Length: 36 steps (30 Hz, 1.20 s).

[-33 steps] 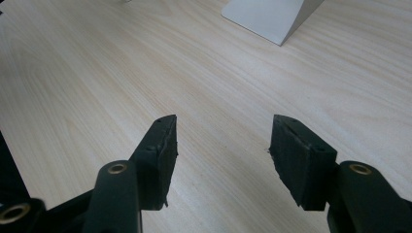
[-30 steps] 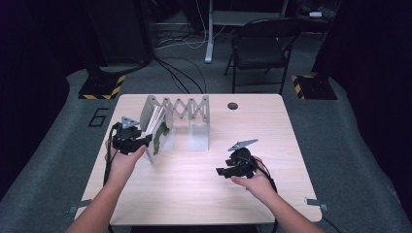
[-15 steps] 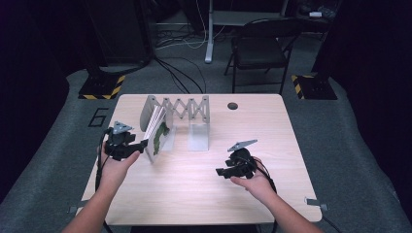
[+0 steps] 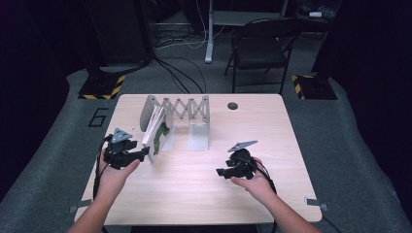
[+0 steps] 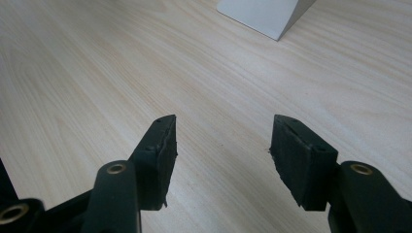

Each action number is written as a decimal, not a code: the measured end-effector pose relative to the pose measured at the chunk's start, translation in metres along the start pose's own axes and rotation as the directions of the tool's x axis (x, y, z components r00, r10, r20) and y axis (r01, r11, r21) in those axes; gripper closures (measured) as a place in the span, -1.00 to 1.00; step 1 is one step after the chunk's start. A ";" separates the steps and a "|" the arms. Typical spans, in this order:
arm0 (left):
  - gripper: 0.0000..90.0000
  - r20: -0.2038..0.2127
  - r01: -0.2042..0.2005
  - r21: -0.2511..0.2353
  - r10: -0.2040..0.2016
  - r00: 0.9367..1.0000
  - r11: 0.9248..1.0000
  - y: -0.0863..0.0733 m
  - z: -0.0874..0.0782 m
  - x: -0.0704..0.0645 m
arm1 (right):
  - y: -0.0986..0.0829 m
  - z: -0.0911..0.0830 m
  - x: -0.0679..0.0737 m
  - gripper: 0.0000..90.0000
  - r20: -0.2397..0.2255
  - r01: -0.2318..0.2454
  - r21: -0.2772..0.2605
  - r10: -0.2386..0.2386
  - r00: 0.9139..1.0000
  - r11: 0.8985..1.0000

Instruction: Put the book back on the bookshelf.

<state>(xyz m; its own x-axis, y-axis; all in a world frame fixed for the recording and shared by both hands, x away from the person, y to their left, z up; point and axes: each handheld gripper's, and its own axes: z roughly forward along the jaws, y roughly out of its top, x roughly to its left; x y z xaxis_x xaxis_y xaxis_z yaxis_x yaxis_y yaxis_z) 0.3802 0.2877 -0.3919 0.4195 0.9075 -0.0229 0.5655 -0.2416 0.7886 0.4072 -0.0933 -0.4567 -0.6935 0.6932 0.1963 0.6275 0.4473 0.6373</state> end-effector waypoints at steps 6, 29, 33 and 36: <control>-0.02 0.027 -0.009 0.003 0.009 1.000 1.000 -0.009 -0.002 -0.007 | -0.002 -0.001 -0.001 -0.05 0.009 -0.004 -0.003 0.004 1.000 1.000; -0.03 0.107 -0.024 0.001 0.024 0.994 1.000 -0.067 0.019 -0.021 | -0.012 0.001 -0.004 -0.05 0.040 -0.006 -0.032 0.008 0.999 0.999; -0.04 0.112 -0.049 0.013 0.047 0.993 0.999 -0.072 0.024 -0.023 | -0.014 0.003 -0.003 -0.06 0.042 0.004 -0.028 -0.003 0.999 1.000; -0.04 0.121 -0.056 0.014 0.054 0.991 0.998 -0.075 0.027 -0.024 | -0.015 0.004 -0.004 -0.06 0.046 0.003 -0.033 -0.002 0.999 0.999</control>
<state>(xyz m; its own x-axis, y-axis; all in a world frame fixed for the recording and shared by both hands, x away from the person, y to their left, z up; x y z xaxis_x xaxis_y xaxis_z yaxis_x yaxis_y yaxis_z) 0.3469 0.2744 -0.4676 0.5323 0.8448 -0.0544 0.5509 -0.2969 0.7799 0.4022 -0.1001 -0.4702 -0.6777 0.7175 0.1608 0.6132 0.4307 0.6622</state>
